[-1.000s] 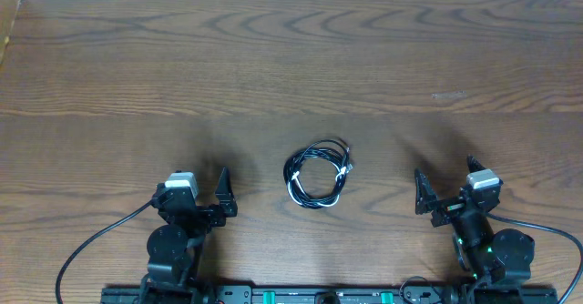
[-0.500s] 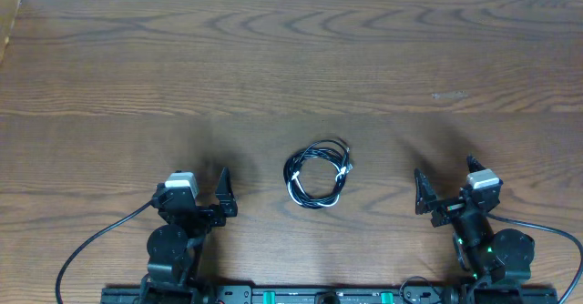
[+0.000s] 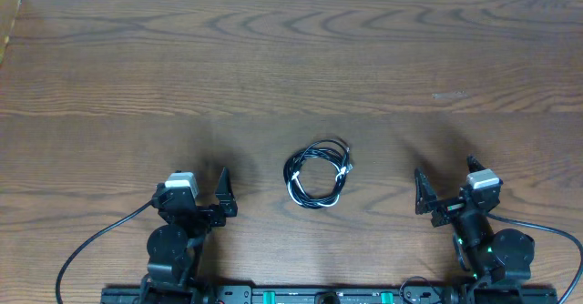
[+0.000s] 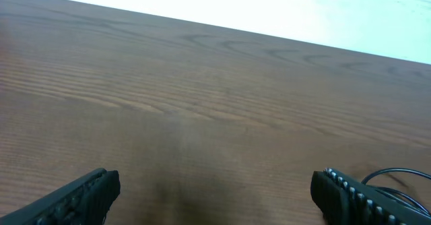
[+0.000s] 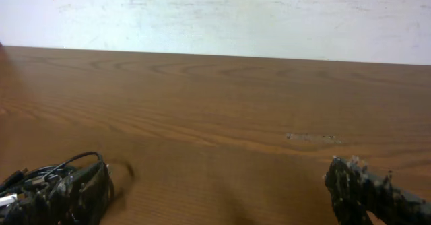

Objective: Untangle cables

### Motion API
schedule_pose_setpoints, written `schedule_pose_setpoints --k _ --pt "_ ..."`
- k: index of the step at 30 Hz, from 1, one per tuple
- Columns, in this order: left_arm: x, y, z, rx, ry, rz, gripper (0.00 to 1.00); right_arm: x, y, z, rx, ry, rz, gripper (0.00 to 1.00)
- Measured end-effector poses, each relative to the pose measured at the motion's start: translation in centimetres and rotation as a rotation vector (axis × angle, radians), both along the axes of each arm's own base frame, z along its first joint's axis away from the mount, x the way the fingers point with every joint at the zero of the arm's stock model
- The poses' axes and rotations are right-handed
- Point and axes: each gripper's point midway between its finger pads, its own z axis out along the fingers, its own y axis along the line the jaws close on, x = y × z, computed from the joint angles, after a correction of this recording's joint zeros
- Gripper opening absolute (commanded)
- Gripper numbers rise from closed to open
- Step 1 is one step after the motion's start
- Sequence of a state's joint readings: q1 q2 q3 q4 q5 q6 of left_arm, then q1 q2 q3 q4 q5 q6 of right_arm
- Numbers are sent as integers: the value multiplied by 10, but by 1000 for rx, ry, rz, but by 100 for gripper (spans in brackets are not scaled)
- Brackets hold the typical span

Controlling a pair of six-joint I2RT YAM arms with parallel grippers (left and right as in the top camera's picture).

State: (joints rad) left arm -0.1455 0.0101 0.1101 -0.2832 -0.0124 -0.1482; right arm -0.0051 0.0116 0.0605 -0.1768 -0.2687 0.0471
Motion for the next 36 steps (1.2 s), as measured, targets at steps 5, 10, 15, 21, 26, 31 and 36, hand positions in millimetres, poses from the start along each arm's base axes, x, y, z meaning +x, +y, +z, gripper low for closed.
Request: schedule_pose_setpoints --k 5,10,15,21,26,31,36 --pt "0 0 0 0 0 0 96 0 -1 1 -1 -3 -5 99" --pt "0 0 0 -9 -1 2 96 1 -3 6 -2 -25 -18 99" --pt "0 -2 -1 -14 10 -11 96 2 0 19 5 -79 2 99" --pt "-3 -14 -14 -49 158 -62 96 3 4 38 58 -92 19 99" --pt "5 -30 41 -91 223 -131 96 12 6 67 77 73 24 99" --pt "8 -43 77 -119 436 -182 96 44 25 108 107 281 123 99" --pt "18 -58 73 -175 561 -227 96 70 50 90 157 505 245 99"
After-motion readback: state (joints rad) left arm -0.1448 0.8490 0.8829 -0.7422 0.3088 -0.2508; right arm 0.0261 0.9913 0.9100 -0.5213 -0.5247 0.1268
